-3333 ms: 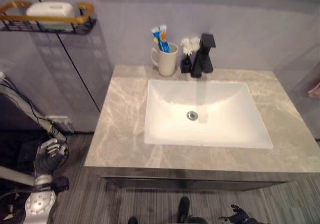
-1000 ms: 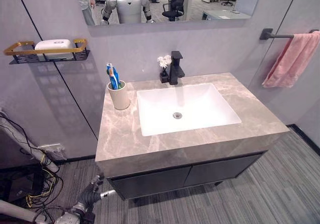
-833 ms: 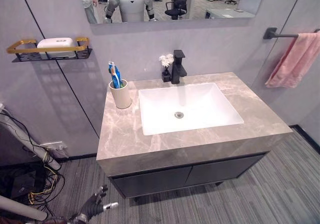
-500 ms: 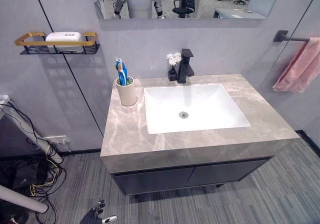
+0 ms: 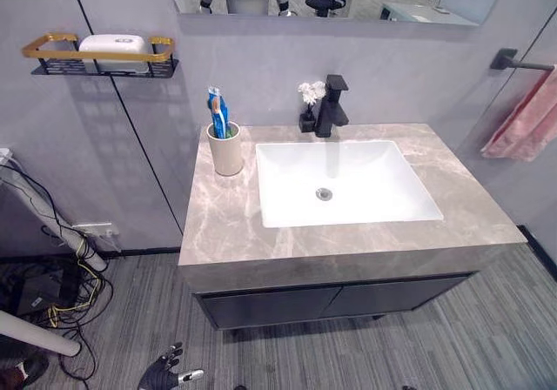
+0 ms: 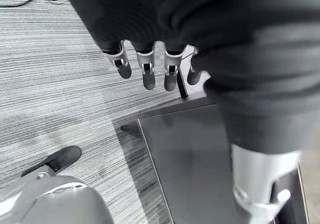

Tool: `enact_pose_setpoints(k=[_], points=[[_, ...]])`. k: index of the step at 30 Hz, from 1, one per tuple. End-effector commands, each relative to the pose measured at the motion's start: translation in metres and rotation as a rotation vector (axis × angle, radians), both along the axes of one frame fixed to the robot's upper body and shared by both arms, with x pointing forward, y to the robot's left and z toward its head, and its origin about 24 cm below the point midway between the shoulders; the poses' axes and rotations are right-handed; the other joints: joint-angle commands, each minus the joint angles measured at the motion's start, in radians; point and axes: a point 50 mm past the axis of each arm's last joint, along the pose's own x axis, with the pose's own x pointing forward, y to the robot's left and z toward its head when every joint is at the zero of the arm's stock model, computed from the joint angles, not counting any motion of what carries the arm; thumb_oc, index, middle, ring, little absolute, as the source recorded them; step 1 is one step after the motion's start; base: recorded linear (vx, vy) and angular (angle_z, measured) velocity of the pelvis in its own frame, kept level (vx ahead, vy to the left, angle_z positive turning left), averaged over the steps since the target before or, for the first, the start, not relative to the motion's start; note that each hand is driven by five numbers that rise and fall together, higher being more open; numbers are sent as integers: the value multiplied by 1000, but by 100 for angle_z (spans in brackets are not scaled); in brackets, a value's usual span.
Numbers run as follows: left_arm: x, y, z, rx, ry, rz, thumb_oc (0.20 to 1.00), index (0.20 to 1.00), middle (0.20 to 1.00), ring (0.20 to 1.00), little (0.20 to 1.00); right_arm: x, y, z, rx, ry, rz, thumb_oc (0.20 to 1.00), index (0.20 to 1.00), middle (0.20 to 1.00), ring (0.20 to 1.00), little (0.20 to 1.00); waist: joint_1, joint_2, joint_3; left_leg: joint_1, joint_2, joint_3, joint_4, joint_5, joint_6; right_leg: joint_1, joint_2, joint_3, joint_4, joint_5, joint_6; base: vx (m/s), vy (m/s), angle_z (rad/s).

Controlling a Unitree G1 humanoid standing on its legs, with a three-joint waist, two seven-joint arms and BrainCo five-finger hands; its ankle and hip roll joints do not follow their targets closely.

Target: Put brush and paste in cup on sink, flatten towel.

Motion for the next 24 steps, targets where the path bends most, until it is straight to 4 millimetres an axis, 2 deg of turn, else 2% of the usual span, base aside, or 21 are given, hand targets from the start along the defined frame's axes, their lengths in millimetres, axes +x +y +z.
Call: enact_pose_setpoints(k=[1, 5, 7, 9, 10, 12, 13, 14, 15, 16, 18, 19, 20, 24], points=[[10, 11, 19, 41, -97, 11, 1000, 1000, 1000, 1000, 1000, -1, -8, 2, -30, 25, 23, 1000, 1000, 1000, 1000, 1000, 4, 6, -30, -13, -30, -75, 38, -52, 41, -74, -16, 30, 129, 110, 7, -9, 74, 8], [11, 15, 21, 50, -104, 22, 1000, 1000, 1000, 1000, 1000, 1, -7, 2, -22, 15, 18, 1000, 1000, 1000, 1000, 1000, 3, 7, -14, -9, -35, -90, 44, -54, 48, -98, -24, 36, 199, 123, 8, -19, 79, 21], [13, 18, 25, 63, -112, -3, 1000, 1000, 1000, 1000, 1000, 0, -6, 1, -12, 8, 6, 1000, 1000, 1000, 1000, 1000, -5, 10, -1, -2, -40, -106, 55, -59, 55, -123, -14, 55, 274, 121, 2, -5, 105, 41], [14, 18, 24, 72, -106, -15, 1000, 1000, 1000, 1000, 1000, 3, -3, 1, -2, -4, 15, 1000, 1000, 1000, 1000, 1000, -23, 12, 6, 4, -38, -128, 53, -56, 55, -161, 51, 116, 279, 76, -24, 6, 72, 39], [14, 19, 24, 75, -104, -12, 1000, 1000, 1000, 1000, 1000, 3, -2, 1, 4, -2, 24, 1000, 1000, 1000, 1000, 1000, -25, 13, 5, 6, -38, -131, 50, -52, 53, -179, 69, 123, 258, 65, -34, 12, 49, 21], [13, 19, 23, 75, -101, -8, 1000, 1000, 1000, 1000, 1000, 3, -2, 1, 0, 0, 31, 1000, 1000, 1000, 1000, 1000, -25, 15, 7, 12, -37, -129, 46, -53, 52, -182, 66, 109, 243, 66, -39, 3, 20, 27], [13, 19, 24, 74, -105, -4, 1000, 1000, 1000, 1000, 1000, 5, -5, 2, -9, -4, 40, 1000, 1000, 1000, 1000, 1000, -24, 15, 12, 18, -36, -128, 41, -54, 49, -203, 37, 76, 203, 93, -37, 7, 1, 26], [12, 19, 24, 73, -105, -3, 1000, 1000, 1000, 1000, 1000, 5, -5, 2, -10, -3, 40, 1000, 1000, 1000, 1000, 1000, -26, 17, 14, 23, -35, -131, 40, -56, 49, -199, 38, 73, 204, 89, -35, 56, -33, 14], [15, 18, 25, 67, -116, 1, 1000, 1000, 1000, 1000, 1000, 12, -5, 4, -16, -24, 49, 1000, 1000, 1000, 1000, 1000, -41, 15, 36, 26, -37, -161, 59, -63, 47, -251, 16, 105, 144, 172, -13, 214, -109, 54], [16, 18, 27, 69, -130, -3, 1000, 1000, 1000, 1000, 1000, 16, -6, 4, -22, -18, 73, 1000, 1000, 1000, 1000, 1000, -53, -4, 63, 53, -55, -188, 100, -102, 44, -271, -29, 164, 37, 318, 38, 222, -118, 73], [16, 19, 29, 68, -141, 8, 1000, 1000, 1000, 1000, 1000, 16, -7, 4, -25, -7, 84, 1000, 1000, 1000, 1000, 1000, -51, -11, 65, 64, -67, -197, 109, -117, 45, -269, -44, 171, 22, 364, 52, 125, -57, 79], [16, 19, 29, 68, -141, 8, 1000, 1000, 1000, 1000, 1000, 16, -7, 4, -25, -7, 85, 1000, 1000, 1000, 1000, 1000, -52, -11, 65, 64, -68, -198, 110, -117, 46, -268, -45, 171, 20, 366, 53, 96, -48, 52], [16, 22, 32, 68, -159, 34, 1000, 1000, 1000, 1000, 1000, 17, -8, 5, -29, -2, 99, 1000, 1000, 1000, 1000, 1000, -47, -14, 64, 72, -75, -208, 118, -130, 45, -269, -60, 178, 14, 400, 62, 64, -36, 43], [15, 29, 36, 72, -185, 88, 1000, 1000, 1000, 1000, 1000, 19, -8, 5, -27, -1, 112, 1000, 1000, 1000, 1000, 1000, -43, -19, 58, 84, -84, -227, 121, -146, 44, -271, -62, 203, -18, 435, 69, 117, -62, 64]])
